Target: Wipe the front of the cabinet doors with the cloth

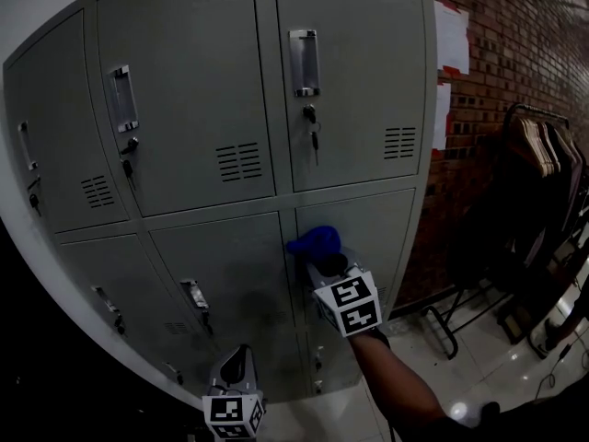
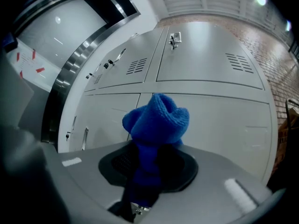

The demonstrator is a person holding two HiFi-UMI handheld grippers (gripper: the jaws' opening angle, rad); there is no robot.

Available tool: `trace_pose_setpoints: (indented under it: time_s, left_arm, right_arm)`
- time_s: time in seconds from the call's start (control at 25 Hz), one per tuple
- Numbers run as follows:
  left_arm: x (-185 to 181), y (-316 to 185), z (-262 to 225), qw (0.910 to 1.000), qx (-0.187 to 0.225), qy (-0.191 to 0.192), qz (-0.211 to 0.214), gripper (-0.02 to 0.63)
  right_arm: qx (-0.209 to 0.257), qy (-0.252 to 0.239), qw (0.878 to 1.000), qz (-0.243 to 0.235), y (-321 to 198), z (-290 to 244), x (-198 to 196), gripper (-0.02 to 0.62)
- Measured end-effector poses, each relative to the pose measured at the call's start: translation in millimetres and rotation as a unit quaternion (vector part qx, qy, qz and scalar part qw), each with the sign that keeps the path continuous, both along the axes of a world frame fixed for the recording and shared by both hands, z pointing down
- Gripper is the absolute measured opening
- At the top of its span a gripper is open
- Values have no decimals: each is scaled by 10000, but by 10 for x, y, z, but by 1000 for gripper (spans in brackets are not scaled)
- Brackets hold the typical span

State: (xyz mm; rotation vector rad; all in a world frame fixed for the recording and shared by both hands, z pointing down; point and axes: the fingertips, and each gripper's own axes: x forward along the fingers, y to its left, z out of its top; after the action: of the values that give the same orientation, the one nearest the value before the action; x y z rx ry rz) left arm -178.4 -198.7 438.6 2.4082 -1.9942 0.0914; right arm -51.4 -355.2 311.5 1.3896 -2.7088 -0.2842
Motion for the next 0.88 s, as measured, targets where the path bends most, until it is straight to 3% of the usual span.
trace_pose_setpoints:
  time_s: [0.16,0.4,0.64,0.88]
  left_arm:
    - [0,-7,-13,10000,19,-9,-8,14]
    - [88,-27,-7,9999,3,-54,84,14]
    - [117,-40,2,9999,-27,-104,91,14]
    - [155,-72,20,9999,-49,-123,100,12]
  right_arm:
    - [-47,-167,9996,206,-19,34,341,103]
    - [-205,-275,9943,1013,-171,250,1245,104]
    - [-275,-89,9815,1894,-344,446,2067,104]
    - [-417,63,9764,2120,-512,534,2247,104]
